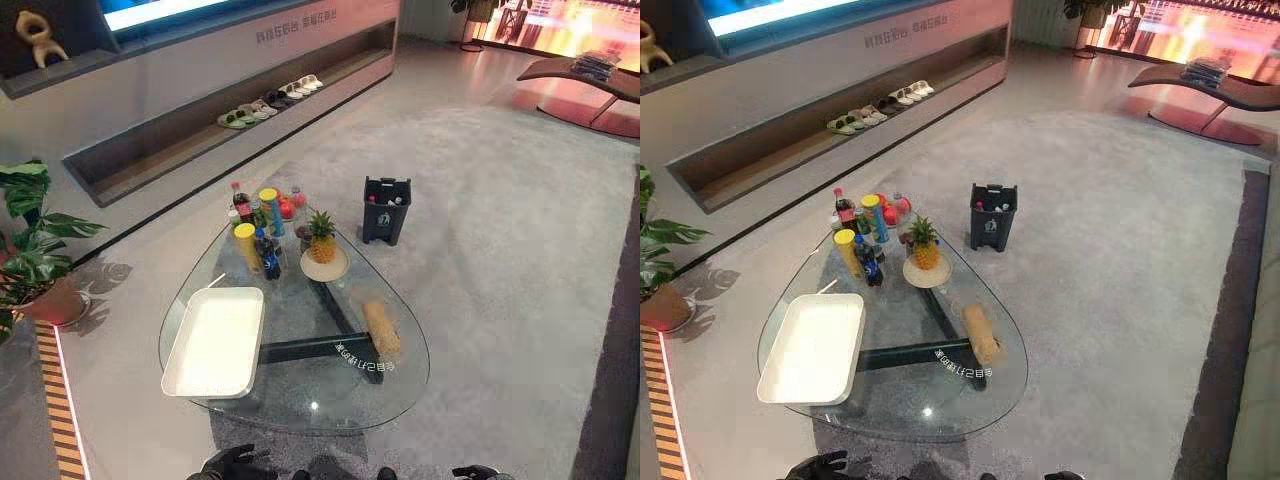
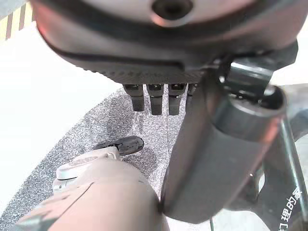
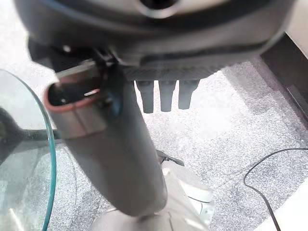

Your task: Wipe the table with a cloth and put it in the basket.

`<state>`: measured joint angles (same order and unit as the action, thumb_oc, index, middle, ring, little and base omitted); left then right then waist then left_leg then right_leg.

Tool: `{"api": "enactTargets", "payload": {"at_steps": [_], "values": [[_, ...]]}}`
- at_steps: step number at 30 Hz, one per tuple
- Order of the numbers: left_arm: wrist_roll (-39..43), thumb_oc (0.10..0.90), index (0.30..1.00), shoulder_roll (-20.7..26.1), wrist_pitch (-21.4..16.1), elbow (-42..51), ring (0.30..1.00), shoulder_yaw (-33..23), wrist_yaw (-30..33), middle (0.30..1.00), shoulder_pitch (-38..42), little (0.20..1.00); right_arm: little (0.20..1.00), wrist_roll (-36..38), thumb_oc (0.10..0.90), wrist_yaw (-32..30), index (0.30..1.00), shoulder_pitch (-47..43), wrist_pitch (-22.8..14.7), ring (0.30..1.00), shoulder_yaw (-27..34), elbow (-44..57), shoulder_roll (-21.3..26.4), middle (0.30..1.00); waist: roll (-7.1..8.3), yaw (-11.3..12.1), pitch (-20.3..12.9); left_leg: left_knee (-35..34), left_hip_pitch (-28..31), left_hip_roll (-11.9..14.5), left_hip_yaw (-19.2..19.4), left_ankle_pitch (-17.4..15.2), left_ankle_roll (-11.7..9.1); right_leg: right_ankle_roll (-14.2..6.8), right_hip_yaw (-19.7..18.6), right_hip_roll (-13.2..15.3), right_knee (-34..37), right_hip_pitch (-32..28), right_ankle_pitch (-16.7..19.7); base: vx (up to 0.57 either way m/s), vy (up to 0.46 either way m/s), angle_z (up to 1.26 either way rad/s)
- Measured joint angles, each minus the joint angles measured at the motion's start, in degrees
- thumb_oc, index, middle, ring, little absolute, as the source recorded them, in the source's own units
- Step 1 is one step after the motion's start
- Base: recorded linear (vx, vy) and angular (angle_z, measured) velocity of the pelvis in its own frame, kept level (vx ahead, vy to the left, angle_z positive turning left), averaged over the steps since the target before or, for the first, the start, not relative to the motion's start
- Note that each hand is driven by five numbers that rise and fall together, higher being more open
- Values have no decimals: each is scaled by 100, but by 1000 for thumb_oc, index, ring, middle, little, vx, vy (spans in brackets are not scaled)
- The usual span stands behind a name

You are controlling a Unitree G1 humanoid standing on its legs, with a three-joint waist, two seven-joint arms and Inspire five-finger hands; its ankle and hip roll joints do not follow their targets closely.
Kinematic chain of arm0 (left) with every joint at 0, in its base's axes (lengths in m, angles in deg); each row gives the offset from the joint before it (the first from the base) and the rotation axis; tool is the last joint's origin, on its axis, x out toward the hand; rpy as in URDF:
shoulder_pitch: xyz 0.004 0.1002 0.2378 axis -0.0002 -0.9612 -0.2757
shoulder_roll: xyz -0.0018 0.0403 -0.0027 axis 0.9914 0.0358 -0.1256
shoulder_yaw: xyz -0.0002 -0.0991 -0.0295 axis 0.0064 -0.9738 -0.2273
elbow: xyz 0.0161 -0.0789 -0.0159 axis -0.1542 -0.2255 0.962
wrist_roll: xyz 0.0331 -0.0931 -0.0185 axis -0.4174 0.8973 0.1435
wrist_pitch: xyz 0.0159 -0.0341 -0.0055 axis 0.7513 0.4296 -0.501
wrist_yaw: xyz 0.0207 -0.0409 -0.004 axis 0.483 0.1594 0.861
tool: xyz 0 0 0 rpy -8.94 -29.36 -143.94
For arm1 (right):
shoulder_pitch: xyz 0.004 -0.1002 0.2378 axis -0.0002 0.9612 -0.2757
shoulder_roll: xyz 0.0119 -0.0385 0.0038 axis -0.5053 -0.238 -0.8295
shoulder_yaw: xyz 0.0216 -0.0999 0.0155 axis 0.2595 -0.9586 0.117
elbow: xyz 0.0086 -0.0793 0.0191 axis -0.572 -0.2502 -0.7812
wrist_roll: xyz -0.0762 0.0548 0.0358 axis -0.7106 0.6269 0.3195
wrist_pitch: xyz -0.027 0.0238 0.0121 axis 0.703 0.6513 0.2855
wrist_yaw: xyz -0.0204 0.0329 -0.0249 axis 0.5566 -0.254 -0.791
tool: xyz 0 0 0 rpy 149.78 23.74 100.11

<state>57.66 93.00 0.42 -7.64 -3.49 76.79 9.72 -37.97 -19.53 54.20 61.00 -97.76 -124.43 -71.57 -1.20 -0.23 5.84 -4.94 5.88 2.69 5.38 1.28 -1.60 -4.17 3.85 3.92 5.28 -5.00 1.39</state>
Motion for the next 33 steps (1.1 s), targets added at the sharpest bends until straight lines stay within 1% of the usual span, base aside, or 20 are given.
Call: {"api": "enactTargets", "payload": {"at_steps": [17, 30, 33], "values": [[2, 800, 900, 0, 0, -1, 900, -3, -4, 900, 0, 900, 900, 0, 800, 0, 900, -2, -2, 900, -2, 0, -2, 900, 75, 2, -44, 0, 0, 0, -1, 0, 0, 0, 1, 0, 0, -1, 0, -13, -3, 0], [3, 800, 900, 0, 1, -5, 900, -4, -3, 900, -1, 900, 900, 0, 800, 0, 900, -2, 2, 900, -2, 0, -5, 900, 74, 2, -44, 0, 10, 0, -3, 0, 0, 0, 3, 0, 0, -10, 0, 0, 0, 0], [62, 800, 900, 0, 0, 2, 900, 2, 3, 900, 15, 900, 900, 16, 800, -11, 900, -34, 28, 900, -37, 5, 2, 900, 49, 3, -6, 0, -33, 0, -3, 0, -1, 1, 1, 1, 0, 31, 2, -52, 10, 0]]}}
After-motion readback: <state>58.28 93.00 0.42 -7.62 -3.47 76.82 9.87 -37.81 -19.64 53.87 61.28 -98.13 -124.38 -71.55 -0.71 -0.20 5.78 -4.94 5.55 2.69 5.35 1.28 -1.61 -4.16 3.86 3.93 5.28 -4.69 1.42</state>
